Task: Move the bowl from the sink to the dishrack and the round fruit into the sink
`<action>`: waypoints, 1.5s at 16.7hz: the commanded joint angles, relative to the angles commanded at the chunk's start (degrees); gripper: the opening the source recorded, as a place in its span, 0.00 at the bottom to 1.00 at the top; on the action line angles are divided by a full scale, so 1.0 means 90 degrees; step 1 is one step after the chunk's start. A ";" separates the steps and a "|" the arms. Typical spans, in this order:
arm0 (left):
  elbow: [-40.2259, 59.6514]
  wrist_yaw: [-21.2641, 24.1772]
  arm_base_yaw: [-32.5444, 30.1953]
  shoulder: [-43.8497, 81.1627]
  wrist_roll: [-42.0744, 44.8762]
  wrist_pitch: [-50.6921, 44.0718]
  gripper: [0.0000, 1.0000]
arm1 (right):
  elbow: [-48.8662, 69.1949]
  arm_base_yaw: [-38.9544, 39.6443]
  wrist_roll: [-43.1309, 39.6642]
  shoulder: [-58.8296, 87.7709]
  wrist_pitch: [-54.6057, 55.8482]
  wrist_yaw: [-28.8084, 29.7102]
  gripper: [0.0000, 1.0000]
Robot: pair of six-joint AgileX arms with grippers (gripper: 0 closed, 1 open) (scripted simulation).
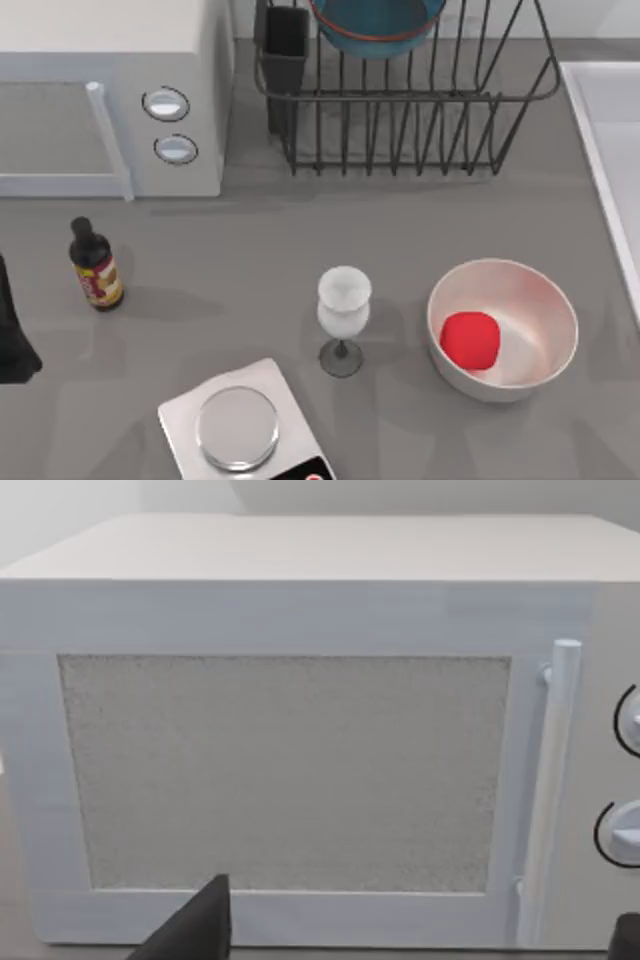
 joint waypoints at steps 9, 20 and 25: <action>0.0000 0.0000 0.0000 0.0000 0.0000 0.0000 1.00 | 0.0000 0.0000 0.0000 0.0000 0.0000 0.0000 1.00; 0.0000 0.0000 0.0000 0.0000 0.0000 0.0000 1.00 | 0.0398 0.0174 0.0185 0.0406 -0.0316 0.0013 1.00; 0.0000 0.0000 0.0000 0.0000 0.0000 0.0000 1.00 | 0.2122 0.0954 0.0965 0.2438 -0.1674 0.0013 1.00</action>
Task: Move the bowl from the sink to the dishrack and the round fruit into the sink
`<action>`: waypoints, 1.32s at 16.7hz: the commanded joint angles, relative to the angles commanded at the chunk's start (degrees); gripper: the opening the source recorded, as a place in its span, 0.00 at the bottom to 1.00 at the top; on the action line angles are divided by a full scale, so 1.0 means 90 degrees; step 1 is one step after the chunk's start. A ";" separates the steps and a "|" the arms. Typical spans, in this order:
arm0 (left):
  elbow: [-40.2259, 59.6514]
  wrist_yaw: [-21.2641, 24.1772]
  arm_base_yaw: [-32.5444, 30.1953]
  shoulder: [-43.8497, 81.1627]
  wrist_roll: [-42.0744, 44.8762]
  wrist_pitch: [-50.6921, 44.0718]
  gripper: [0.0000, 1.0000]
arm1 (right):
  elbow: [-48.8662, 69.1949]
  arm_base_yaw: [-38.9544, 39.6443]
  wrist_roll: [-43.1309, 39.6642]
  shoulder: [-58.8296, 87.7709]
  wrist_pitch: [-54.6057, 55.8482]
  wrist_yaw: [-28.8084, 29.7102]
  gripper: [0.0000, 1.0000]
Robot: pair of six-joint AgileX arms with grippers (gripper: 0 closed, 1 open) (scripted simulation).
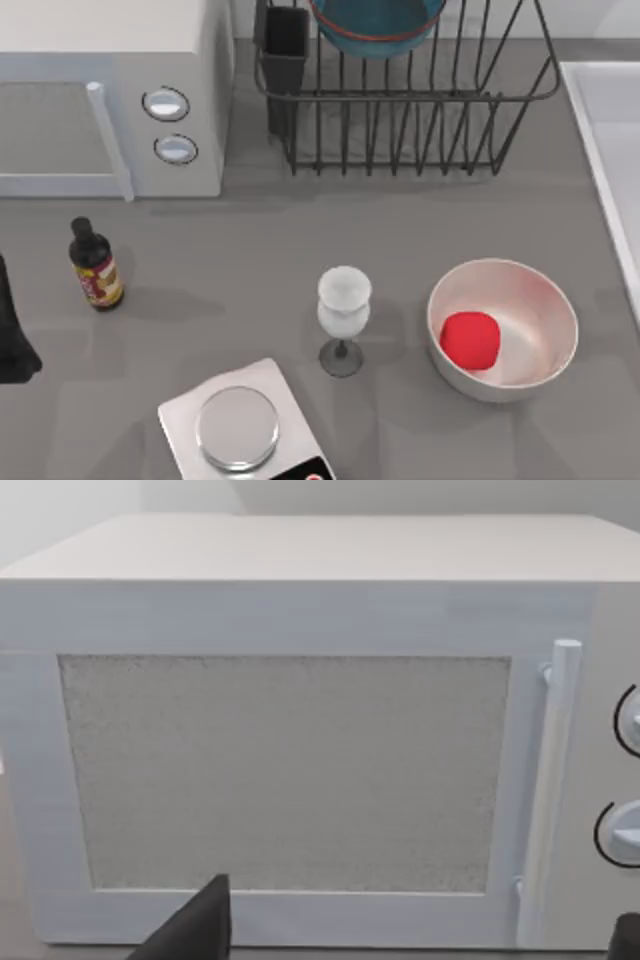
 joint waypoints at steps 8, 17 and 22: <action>0.0000 0.0000 0.0000 0.0000 0.0000 0.0000 1.00 | 0.3585 0.1671 0.1736 0.5367 -0.3026 -0.0069 1.00; 0.0000 0.0000 0.0000 0.0000 0.0000 0.0000 1.00 | 0.6434 0.2943 0.3021 0.9030 -0.5251 -0.0027 1.00; 0.0000 0.0000 0.0000 0.0000 0.0000 0.0000 1.00 | 0.6623 0.3022 0.3102 0.9250 -0.5382 -0.0009 1.00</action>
